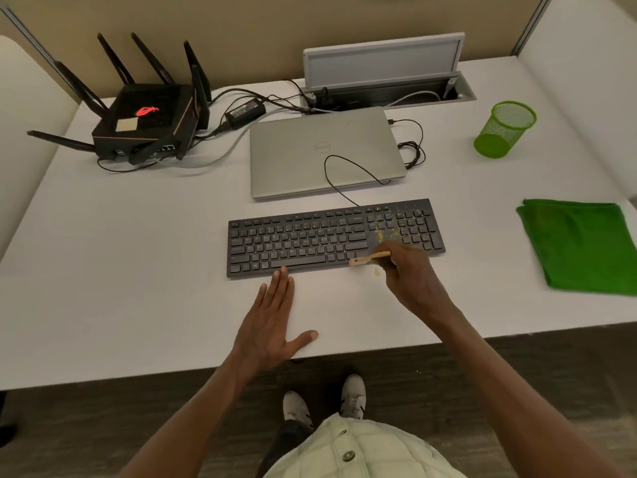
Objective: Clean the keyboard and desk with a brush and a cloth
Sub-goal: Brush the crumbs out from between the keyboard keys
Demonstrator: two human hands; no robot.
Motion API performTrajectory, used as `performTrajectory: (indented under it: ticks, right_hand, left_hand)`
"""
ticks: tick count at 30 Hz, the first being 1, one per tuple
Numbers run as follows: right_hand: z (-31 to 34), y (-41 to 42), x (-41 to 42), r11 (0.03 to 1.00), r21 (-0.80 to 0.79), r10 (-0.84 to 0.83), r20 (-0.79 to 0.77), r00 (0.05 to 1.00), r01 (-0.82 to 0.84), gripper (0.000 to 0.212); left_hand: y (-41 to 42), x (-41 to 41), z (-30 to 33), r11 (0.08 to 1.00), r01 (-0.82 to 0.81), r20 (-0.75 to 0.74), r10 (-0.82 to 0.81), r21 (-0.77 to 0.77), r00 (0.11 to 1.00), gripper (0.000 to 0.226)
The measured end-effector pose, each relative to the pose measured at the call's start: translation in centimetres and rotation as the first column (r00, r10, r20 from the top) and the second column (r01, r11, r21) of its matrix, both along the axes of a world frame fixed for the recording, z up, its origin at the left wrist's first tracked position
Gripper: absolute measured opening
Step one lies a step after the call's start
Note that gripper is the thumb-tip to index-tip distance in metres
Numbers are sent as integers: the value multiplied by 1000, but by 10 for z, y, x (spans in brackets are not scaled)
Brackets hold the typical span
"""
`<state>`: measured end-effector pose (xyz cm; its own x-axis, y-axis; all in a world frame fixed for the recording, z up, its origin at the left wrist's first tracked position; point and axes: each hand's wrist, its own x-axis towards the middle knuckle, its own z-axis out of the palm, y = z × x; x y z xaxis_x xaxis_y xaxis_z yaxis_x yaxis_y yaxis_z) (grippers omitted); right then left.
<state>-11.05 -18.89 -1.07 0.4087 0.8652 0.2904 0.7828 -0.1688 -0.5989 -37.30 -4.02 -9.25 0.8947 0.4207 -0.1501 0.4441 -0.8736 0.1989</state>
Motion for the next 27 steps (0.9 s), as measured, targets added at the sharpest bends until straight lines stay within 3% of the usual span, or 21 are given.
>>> performTrajectory:
  ticks: [8,14,27]
  right_hand:
    - [8,-11,9,994,21,-111,25,993,111,12]
    - [7,0,1,998,9,-61,-7,998,61,14]
    - [15,4,-1,988,59,-148,45,988,145,9]
  left_hand:
    - [0,-1,1,1000,-8,-6,8,-27,1000,111]
    - [0,-1,0,1000,-5,11,5,-29,1000,112]
    - [0,7,-3,986,121,64,-114,-118,991,95]
